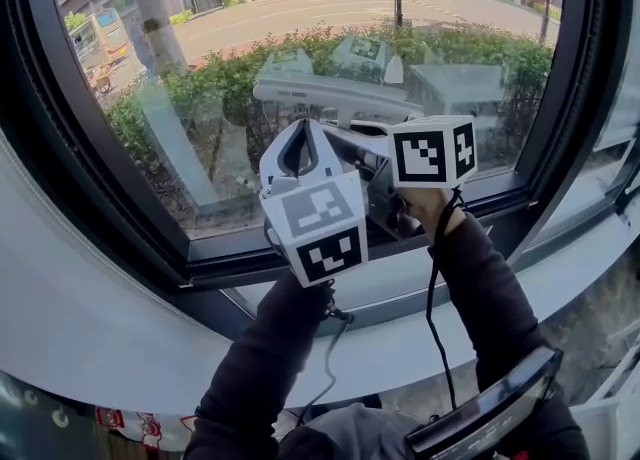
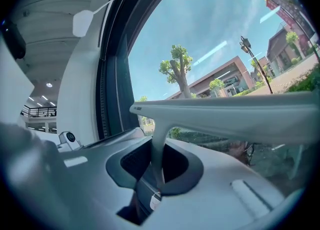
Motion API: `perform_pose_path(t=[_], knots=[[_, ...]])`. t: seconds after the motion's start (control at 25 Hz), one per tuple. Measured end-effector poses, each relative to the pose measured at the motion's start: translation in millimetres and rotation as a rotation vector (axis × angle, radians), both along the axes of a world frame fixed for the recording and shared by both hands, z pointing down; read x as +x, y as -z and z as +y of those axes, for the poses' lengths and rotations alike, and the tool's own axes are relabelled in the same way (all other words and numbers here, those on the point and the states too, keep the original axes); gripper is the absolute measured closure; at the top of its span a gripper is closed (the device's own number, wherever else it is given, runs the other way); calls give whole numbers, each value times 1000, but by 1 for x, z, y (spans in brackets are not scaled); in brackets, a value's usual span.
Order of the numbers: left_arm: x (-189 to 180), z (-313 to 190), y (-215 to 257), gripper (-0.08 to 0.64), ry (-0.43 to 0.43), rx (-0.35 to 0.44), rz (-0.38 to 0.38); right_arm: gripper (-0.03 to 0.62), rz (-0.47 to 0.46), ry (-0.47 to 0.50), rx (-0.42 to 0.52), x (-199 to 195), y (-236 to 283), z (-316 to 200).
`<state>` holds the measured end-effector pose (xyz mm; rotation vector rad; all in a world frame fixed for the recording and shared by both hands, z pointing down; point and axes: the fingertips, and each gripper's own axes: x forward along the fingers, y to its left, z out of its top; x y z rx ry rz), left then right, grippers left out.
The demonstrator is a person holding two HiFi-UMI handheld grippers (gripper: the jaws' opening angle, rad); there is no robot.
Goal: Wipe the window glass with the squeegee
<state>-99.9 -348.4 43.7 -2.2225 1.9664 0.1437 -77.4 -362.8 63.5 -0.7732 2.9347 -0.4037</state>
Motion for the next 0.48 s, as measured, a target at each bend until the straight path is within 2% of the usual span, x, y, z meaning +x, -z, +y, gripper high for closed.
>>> perform_pose_path(t=[0.2,0.48], knots=[[-5,-1,-2,565,15,-6,14,554,114,69,-76,-5,-3,4],[-13,8,6,565,4,-14,48,555,35,239,-260,-15,3,16]])
